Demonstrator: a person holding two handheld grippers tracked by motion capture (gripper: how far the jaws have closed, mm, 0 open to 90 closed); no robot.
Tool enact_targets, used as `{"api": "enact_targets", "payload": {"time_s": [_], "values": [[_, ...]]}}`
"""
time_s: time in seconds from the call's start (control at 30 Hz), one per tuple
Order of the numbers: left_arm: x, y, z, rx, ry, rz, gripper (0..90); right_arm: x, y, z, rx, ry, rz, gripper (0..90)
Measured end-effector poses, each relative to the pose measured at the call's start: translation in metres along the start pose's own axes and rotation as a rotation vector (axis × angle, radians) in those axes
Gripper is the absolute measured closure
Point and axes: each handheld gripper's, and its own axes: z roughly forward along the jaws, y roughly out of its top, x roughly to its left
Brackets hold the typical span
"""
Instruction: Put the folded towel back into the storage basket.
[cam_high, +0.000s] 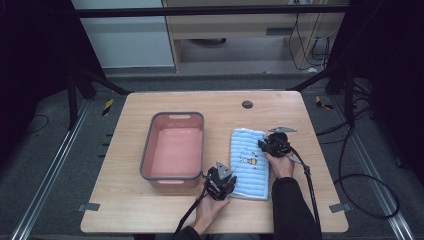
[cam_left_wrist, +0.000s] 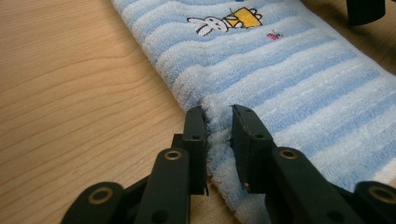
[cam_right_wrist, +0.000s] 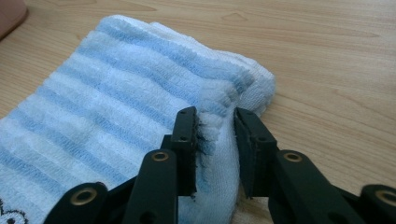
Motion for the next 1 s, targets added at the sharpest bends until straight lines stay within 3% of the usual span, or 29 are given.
{"api": "enact_targets", "payload": {"time_s": [0.27, 0.33, 0.7, 1.0], "values": [[-0.002, -0.001, -0.001, -0.021, 0.006, -0.008, 85.2, 0.002, 0.002, -0.004, -0.012, 0.008, -0.008, 79.8], [0.0, -0.002, -0.002, -0.034, -0.005, -0.031, 85.4, 0.002, 0.003, -0.005, -0.016, 0.01, -0.013, 79.9], [-0.002, 0.006, -0.023, -0.092, -0.047, -0.019, 85.7, 0.013, 0.023, -0.042, -0.108, 0.038, -0.072, 79.9], [-0.001, 0.014, -0.045, -0.139, -0.065, -0.004, 85.7, 0.023, 0.034, -0.066, -0.151, 0.022, -0.101, 79.9]]}}
